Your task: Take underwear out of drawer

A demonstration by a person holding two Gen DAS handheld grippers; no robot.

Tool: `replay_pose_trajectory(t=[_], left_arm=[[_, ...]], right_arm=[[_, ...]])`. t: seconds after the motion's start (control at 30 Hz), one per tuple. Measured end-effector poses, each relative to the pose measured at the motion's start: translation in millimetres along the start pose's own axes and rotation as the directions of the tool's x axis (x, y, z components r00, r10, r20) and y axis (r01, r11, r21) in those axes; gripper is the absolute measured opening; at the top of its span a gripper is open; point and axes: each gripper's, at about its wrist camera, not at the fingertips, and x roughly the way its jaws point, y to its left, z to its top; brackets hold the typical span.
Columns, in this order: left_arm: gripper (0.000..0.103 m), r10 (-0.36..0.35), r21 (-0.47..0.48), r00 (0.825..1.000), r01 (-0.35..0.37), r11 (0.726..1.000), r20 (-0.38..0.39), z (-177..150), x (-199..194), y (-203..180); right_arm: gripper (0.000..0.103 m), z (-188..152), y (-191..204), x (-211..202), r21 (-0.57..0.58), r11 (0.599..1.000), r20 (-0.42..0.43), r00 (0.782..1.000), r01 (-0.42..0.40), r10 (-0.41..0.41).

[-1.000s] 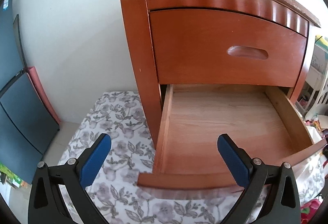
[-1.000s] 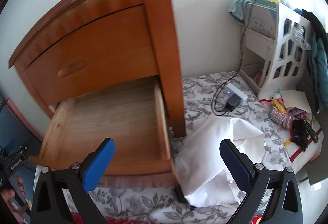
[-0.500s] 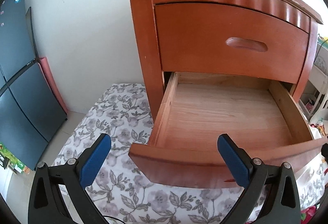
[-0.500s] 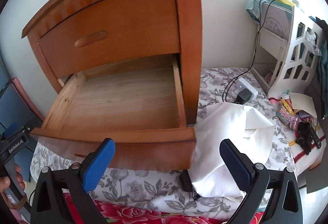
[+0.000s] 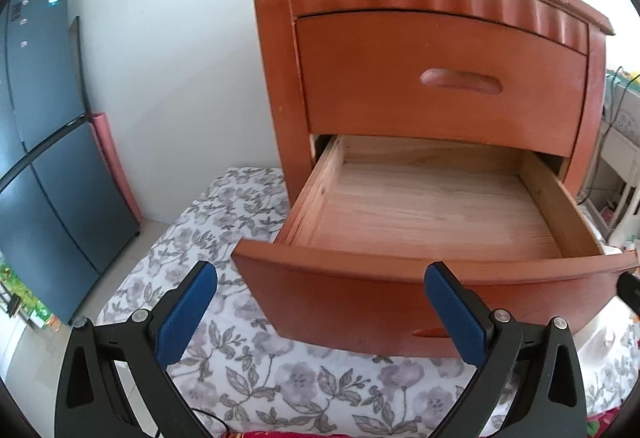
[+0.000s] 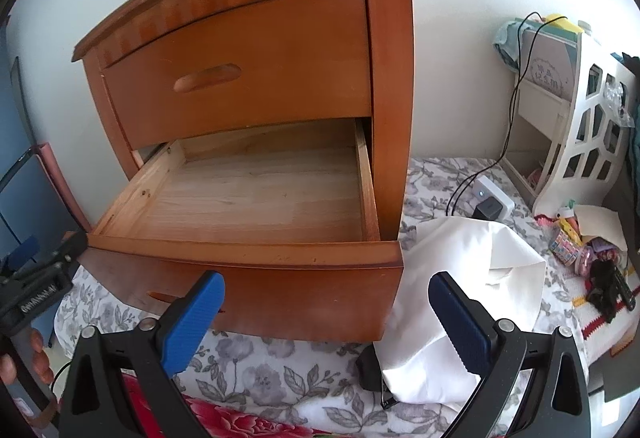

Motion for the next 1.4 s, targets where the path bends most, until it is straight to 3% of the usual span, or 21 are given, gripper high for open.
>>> replay_pose_trajectory(t=[0.27, 0.47, 0.83, 1.4], left_arm=[[0.103, 0.031, -0.006, 0.999, -0.031, 1.0, -0.017, -6, 4, -1], [0.103, 0.004, -0.032, 0.999, -0.006, 0.999, -0.039, -9, 5, -2], [0.103, -0.029, 0.005, 0.998, 0.029, 1.0, -0.051, -13, 8, -15], [0.103, -0.014, 0.065, 0.999, 0.016, 0.998, -0.034, -14, 3, -26]], right_arm=[[0.103, -3, -3, 1, 0.0, 1.0, 0.032, 0.999, 0.004, -0.004], [0.103, -4, -6, 3, 0.014, 1.0, 0.031, 1.0, 0.0, 0.0], [0.103, -9, -3, 8, 0.008, 0.999, 0.023, 0.999, 0.032, -0.032], [0.103, -11, -10, 13, 0.038, 0.998, -0.005, 0.999, 0.048, -0.047]])
